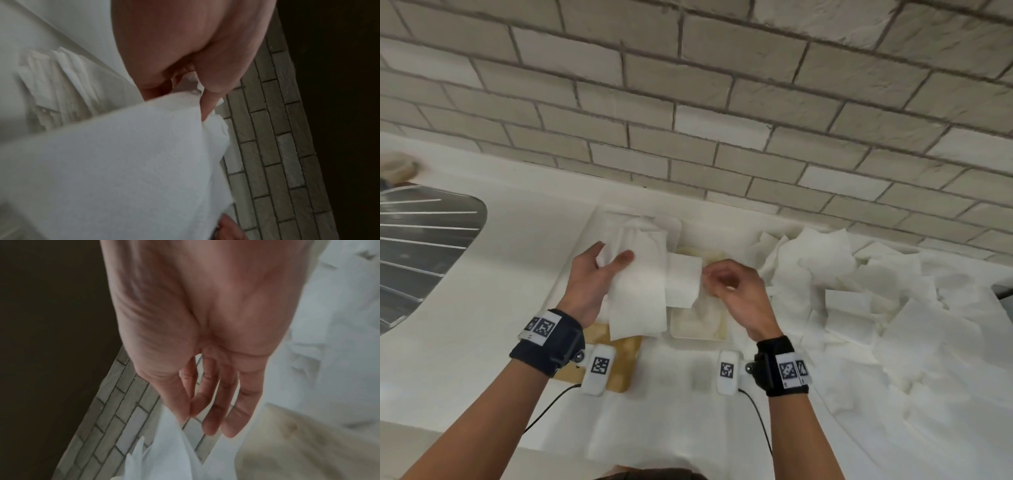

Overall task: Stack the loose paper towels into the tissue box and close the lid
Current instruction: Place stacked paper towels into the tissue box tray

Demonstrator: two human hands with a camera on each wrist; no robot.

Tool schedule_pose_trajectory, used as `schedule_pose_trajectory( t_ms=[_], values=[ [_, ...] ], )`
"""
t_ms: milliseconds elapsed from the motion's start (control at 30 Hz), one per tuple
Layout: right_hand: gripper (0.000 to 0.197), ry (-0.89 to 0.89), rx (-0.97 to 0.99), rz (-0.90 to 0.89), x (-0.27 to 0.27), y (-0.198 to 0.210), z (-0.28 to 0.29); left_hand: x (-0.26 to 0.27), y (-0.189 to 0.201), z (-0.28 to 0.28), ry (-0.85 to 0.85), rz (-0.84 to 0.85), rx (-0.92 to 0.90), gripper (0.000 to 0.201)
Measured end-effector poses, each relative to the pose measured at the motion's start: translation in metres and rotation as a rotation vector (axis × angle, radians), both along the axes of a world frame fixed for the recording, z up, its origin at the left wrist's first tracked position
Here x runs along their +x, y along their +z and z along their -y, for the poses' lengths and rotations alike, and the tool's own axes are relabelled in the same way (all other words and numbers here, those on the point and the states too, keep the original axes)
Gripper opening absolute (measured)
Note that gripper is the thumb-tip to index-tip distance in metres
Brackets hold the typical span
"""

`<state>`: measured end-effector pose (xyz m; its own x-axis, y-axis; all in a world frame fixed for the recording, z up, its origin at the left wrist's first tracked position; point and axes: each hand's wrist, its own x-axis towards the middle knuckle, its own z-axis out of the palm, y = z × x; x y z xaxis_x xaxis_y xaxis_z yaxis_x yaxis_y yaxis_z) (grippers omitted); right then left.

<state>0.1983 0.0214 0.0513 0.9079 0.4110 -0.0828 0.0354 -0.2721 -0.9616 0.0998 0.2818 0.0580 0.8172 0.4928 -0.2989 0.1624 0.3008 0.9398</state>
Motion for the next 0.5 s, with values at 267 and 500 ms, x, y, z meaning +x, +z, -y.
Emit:
schedule_pose_trajectory(
  t_ms=[267,500],
  values=[
    [0.096,0.214,0.103,-0.349,0.003,-0.008,-0.033,-0.001,0.01,0.014,-0.02,0.046,-0.14,0.037],
    [0.039,0.18,0.378,-0.487,-0.005,0.004,-0.036,-0.005,0.022,0.011,-0.086,0.093,-0.171,0.04]
  ],
)
